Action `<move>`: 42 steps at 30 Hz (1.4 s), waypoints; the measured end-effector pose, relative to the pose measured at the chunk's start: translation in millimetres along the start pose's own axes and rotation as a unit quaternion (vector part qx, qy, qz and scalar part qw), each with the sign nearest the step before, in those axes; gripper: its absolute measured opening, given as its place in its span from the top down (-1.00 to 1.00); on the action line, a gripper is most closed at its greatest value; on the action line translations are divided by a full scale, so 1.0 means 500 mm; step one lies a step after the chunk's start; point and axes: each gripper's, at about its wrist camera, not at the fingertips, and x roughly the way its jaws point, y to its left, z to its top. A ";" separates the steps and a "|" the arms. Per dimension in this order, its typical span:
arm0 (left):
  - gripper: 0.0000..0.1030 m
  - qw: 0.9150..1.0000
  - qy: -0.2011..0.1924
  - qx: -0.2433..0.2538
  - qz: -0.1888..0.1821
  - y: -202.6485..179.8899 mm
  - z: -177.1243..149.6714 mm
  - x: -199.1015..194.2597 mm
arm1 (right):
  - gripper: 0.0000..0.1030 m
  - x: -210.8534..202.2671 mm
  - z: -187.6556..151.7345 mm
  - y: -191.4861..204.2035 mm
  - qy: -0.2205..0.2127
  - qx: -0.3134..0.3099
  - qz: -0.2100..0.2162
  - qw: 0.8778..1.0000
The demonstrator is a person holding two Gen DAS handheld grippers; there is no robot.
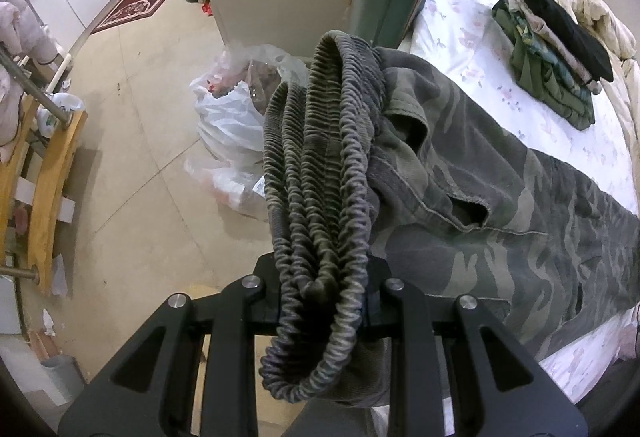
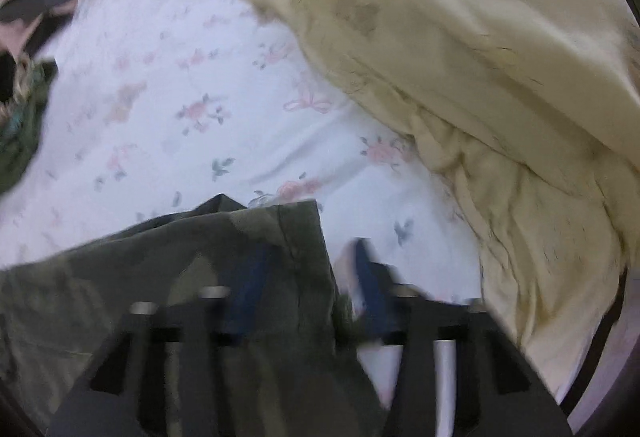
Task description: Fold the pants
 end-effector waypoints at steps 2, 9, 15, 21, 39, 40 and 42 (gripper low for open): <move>0.58 1.000 0.003 0.006 0.007 -0.006 0.000 0.002 | 0.89 -0.017 0.014 0.006 -0.037 -0.022 0.004 0.999; 0.58 1.000 0.018 -0.004 0.015 -0.011 0.008 0.010 | 0.75 0.066 0.045 0.023 0.022 -0.045 -0.020 0.999; 0.59 1.000 0.017 -0.013 0.006 -0.002 0.008 0.006 | -0.30 -0.047 0.025 -0.041 -0.061 0.032 -0.026 0.997; 0.58 1.000 0.017 -0.019 -0.013 0.018 0.006 0.006 | -0.21 -0.069 -0.039 0.087 -0.016 -0.019 0.143 0.989; 0.59 1.000 0.006 -0.010 -0.020 0.014 0.004 0.003 | 0.28 -0.081 -0.076 0.236 0.032 -0.087 0.031 0.995; 0.59 1.000 0.006 -0.013 -0.025 0.018 0.004 0.001 | 0.28 -0.104 -0.089 0.307 0.030 -0.103 0.086 0.990; 0.59 0.999 0.005 -0.018 -0.032 0.022 0.005 0.000 | 0.28 -0.141 -0.140 0.444 0.045 -0.125 0.198 0.971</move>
